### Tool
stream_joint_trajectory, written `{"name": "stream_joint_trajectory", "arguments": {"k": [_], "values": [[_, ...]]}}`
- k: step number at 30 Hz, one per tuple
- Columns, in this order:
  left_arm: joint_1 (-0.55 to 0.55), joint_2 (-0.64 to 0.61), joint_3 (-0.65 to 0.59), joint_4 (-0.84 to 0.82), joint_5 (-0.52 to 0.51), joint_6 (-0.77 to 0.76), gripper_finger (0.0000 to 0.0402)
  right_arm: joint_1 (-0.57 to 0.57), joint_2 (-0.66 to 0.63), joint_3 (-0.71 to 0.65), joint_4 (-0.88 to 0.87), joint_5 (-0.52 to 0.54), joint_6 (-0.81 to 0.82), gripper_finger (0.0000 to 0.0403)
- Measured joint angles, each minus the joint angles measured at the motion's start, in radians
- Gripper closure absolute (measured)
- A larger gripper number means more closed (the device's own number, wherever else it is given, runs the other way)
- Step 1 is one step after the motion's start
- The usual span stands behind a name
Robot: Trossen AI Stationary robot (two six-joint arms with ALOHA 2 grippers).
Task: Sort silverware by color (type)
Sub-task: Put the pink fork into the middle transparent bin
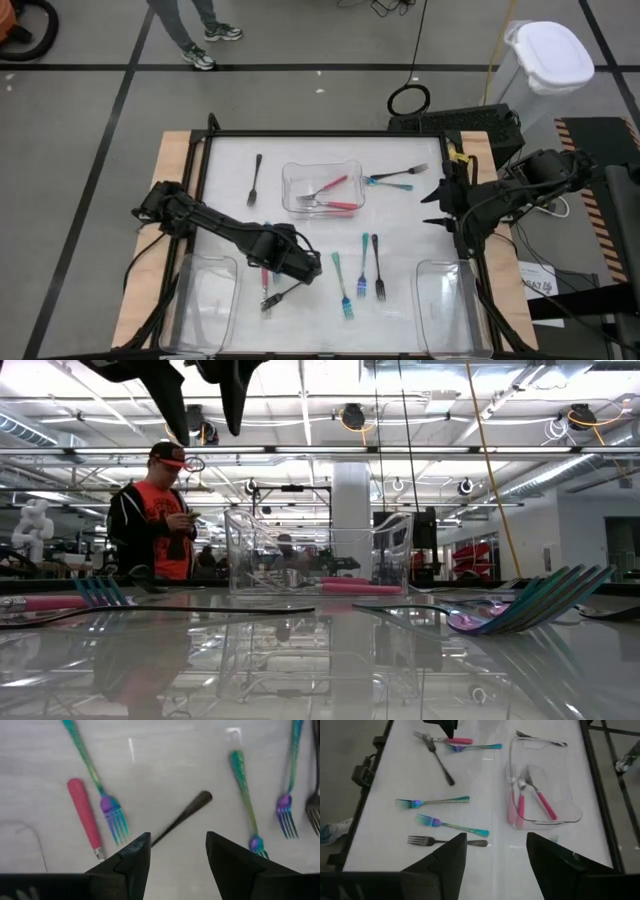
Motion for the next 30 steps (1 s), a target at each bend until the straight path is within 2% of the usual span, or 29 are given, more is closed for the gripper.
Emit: {"name": "stream_joint_trajectory", "arguments": {"k": [6,13,16,23,30], "values": [[0.008,0.000,0.000,-0.065,0.084,-0.008,0.0198,0.000,0.001,0.000,0.000,0.012,0.000,0.0202],[0.012,0.000,0.000,-0.136,0.097,0.058,0.0115,0.000,0.000,0.000,-0.001,0.053,0.042,0.0202],[0.021,0.000,0.000,-0.165,0.098,0.099,0.0092,0.000,0.000,0.000,-0.002,0.053,0.093,0.0202],[0.074,0.000,0.000,-0.187,0.101,0.259,0.0084,0.000,0.001,0.000,-0.060,0.081,0.343,0.0202],[0.109,0.000,0.000,-0.263,0.079,0.324,0.0091,0.000,0.018,0.000,-0.098,0.132,0.400,0.0202]]}}
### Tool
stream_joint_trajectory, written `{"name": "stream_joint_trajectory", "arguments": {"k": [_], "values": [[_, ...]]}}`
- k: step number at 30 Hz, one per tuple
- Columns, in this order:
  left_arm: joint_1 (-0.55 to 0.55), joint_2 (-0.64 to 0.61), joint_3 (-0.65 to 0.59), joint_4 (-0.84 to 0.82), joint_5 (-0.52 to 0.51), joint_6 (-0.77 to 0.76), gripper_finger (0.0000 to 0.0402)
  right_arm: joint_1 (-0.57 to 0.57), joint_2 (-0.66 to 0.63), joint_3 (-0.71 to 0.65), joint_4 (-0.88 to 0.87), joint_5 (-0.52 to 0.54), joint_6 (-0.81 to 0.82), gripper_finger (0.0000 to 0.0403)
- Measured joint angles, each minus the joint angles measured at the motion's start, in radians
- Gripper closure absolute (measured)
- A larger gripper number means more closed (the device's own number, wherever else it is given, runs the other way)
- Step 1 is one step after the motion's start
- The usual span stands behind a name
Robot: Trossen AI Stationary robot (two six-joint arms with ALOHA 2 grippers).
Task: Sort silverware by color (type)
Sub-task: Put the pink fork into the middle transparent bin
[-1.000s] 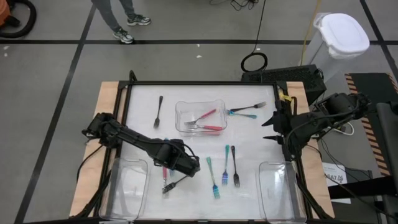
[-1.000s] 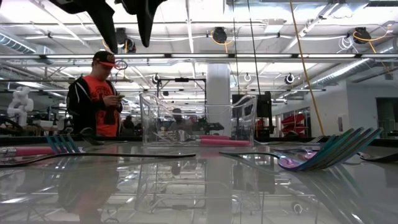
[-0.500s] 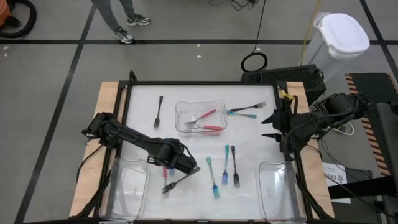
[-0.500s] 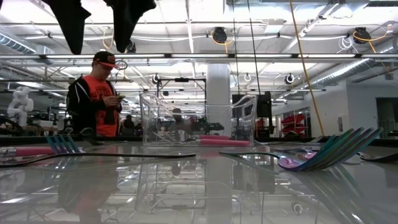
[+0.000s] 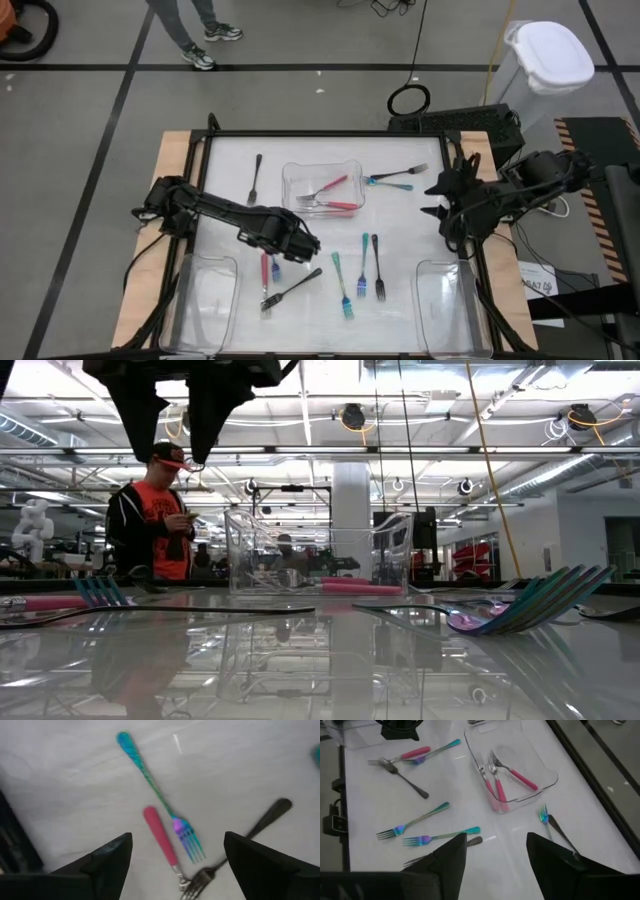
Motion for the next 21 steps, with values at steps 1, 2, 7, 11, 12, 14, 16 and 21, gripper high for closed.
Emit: {"name": "stream_joint_trajectory", "arguments": {"k": [1,2,7,11,12,14,16,21], "values": [[0.001,0.000,0.000,-0.006,0.000,0.009,0.0093,0.000,0.003,0.000,0.002,0.001,-0.003,0.0202],[0.003,0.000,0.000,-0.013,0.004,0.018,0.0096,0.000,0.007,0.000,0.001,0.008,-0.007,0.0202],[0.006,-0.002,-0.035,-0.006,0.014,0.063,0.0110,0.000,0.024,0.000,0.000,0.025,-0.030,0.0202],[0.006,-0.002,-0.095,0.024,0.084,0.099,0.0116,0.000,0.026,0.000,-0.003,0.021,-0.003,0.0202],[0.002,-0.002,-0.106,0.028,0.096,0.112,0.0116,0.000,0.026,0.000,-0.003,0.020,0.010,0.0202],[-0.006,-0.002,-0.123,0.046,0.109,0.120,0.0116,0.000,0.026,0.000,-0.004,0.018,0.031,0.0202],[-0.012,-0.002,-0.141,0.081,0.116,0.122,0.0117,0.000,0.026,0.000,-0.007,0.008,0.041,0.0202],[-0.012,-0.002,-0.195,0.130,0.154,0.175,0.0117,0.000,0.026,0.000,-0.008,-0.008,0.042,0.0202]]}}
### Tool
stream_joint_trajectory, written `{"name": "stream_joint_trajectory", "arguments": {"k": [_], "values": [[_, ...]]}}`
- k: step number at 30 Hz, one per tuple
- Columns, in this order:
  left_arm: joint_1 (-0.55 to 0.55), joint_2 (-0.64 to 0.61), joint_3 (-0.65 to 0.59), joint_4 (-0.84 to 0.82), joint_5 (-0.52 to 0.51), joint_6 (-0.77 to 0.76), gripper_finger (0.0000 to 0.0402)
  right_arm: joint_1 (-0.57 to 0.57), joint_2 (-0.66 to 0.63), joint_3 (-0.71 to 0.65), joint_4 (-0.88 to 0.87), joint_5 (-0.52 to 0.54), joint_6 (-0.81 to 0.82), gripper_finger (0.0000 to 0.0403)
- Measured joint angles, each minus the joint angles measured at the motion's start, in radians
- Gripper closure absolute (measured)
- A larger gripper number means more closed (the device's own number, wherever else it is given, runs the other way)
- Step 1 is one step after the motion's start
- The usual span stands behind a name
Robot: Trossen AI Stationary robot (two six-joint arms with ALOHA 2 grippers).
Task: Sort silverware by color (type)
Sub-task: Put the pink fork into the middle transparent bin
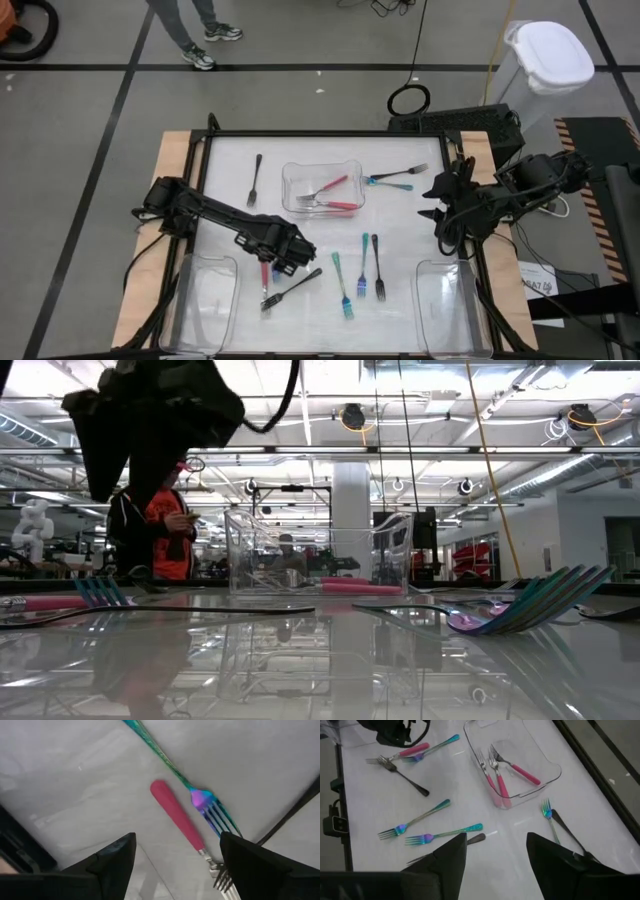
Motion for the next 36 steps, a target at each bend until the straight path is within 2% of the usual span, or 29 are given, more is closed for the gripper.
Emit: {"name": "stream_joint_trajectory", "arguments": {"k": [6,14,30,36], "values": [[0.003,0.000,-0.086,0.070,0.059,0.066,0.0117,0.000,0.000,0.000,0.000,0.000,0.000,0.0202],[0.002,0.000,-0.168,0.186,0.094,0.073,0.0117,0.000,0.000,0.000,0.000,0.000,0.000,0.0202],[0.000,0.000,-0.253,0.266,0.099,0.118,0.0117,0.000,0.000,0.000,0.001,0.005,0.004,0.0202],[-0.006,0.000,-0.265,0.286,0.100,0.122,0.0117,0.000,0.000,0.000,0.002,0.053,0.041,0.0202]]}}
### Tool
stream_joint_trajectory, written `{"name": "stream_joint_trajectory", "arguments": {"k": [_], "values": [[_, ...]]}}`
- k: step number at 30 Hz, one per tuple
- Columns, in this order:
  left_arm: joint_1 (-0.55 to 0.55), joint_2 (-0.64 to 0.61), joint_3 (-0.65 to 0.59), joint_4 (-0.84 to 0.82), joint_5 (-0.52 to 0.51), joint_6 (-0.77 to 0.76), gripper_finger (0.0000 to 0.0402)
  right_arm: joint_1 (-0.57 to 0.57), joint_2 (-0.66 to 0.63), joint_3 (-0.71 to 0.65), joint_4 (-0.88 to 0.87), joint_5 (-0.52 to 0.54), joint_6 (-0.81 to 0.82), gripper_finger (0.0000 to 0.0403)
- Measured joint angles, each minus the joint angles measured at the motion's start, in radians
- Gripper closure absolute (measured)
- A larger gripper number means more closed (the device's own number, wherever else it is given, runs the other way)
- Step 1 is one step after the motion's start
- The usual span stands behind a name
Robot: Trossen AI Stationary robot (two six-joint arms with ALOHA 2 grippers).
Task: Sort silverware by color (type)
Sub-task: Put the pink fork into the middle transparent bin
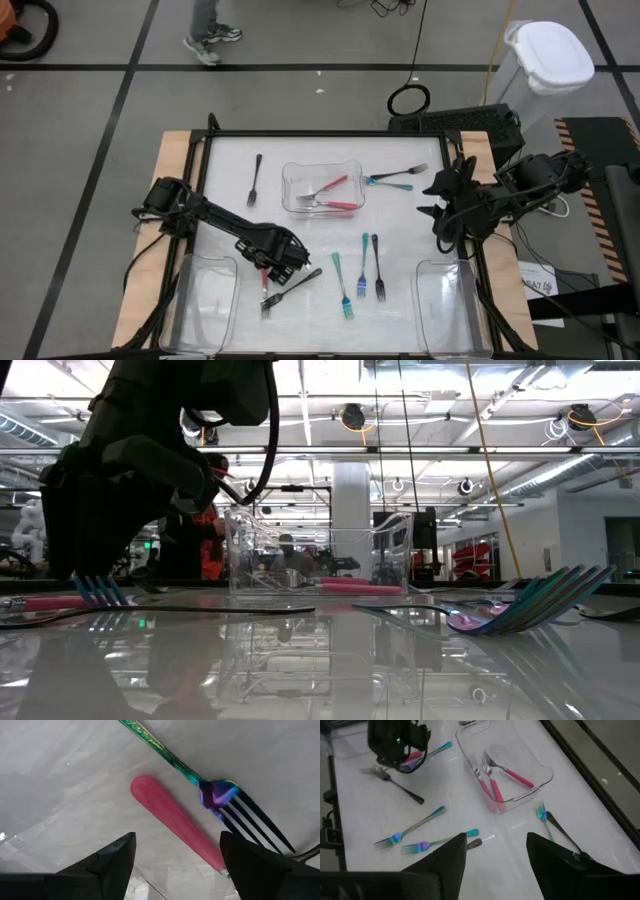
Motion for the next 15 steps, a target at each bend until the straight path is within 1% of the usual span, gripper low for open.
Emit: {"name": "stream_joint_trajectory", "arguments": {"k": [5,10,15], "values": [[0.000,0.000,-0.003,0.001,-0.002,0.022,0.0117,0.000,0.000,0.000,0.000,0.005,0.003,0.0202],[0.000,0.000,-0.040,0.030,0.001,0.022,0.0117,0.000,0.000,0.000,0.000,0.006,0.003,0.0202],[0.000,0.000,-0.082,0.078,0.029,0.021,0.0117,0.000,0.000,0.000,0.000,0.007,0.003,0.0202]]}}
